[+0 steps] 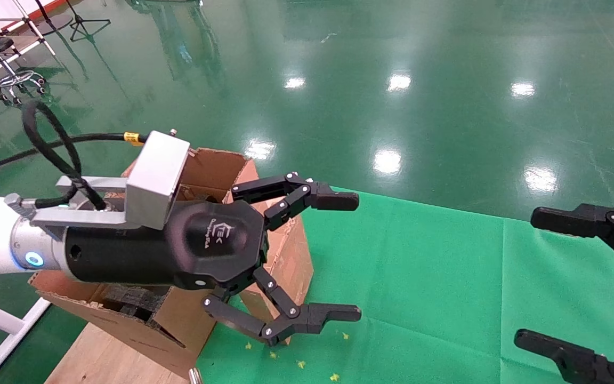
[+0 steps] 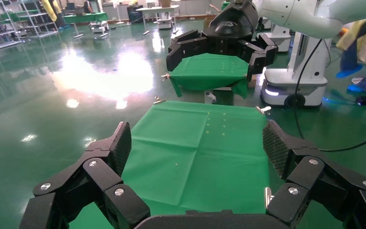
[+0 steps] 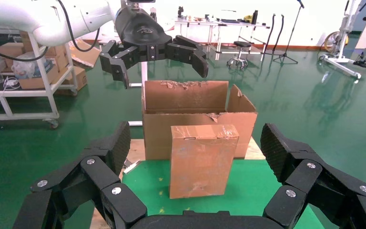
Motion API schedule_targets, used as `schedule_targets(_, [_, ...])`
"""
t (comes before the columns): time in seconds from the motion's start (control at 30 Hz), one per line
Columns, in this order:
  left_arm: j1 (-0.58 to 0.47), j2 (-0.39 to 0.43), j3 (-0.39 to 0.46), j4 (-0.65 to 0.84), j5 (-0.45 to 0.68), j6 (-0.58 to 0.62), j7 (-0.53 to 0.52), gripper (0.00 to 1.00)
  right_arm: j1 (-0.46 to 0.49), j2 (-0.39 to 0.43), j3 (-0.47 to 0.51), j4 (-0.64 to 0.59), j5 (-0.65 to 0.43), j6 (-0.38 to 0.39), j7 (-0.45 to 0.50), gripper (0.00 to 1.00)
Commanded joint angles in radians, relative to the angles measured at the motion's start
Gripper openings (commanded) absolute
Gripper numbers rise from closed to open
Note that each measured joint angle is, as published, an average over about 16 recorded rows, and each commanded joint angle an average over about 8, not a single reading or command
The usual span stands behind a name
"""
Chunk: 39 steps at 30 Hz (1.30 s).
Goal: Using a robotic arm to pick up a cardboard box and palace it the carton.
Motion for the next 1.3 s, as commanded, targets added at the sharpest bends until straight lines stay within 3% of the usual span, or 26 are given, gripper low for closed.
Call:
schedule_targets(0.03, [0.000, 0.000, 0.000, 0.000, 0.000, 0.000, 0.000, 1.00, 0.000, 0.000, 0.000, 0.000, 0.000, 0.000, 0.000, 1.00])
schedule_targets(0.43, [0.000, -0.001, 0.000, 0.000, 0.001, 0.000, 0.000, 1.00, 0.000, 0.000, 0.000, 0.000, 0.000, 0.000, 0.000, 0.97])
schedule_targets(0.47, [0.000, -0.002, 0.001, 0.000, 0.003, 0.000, 0.000, 1.00, 0.000, 0.000, 0.000, 0.000, 0.000, 0.000, 0.000, 0.89])
schedule_targets(0.67, [-0.031, -0.036, 0.032, -0.013, 0.092, -0.002, -0.037, 1.00, 0.000, 0.000, 0.000, 0.000, 0.000, 0.000, 0.000, 0.15])
schedule_targets(0.73, [-0.063, -0.052, 0.054, -0.023, 0.156, -0.003, -0.066, 1.00, 0.000, 0.000, 0.000, 0.000, 0.000, 0.000, 0.000, 0.01])
schedule_targets(0.83, [-0.125, -0.066, 0.090, -0.035, 0.255, 0.001, -0.115, 1.00, 0.000, 0.000, 0.000, 0.000, 0.000, 0.000, 0.000, 0.00])
schedule_targets(1.1, [-0.230, -0.060, 0.141, -0.039, 0.347, 0.018, -0.185, 1.00, 0.000, 0.000, 0.000, 0.000, 0.000, 0.000, 0.000, 0.00])
schedule_targets(1.3, [-0.310, -0.048, 0.187, -0.045, 0.495, 0.002, -0.256, 1.00, 0.000, 0.000, 0.000, -0.001, 0.000, 0.000, 0.000, 0.00])
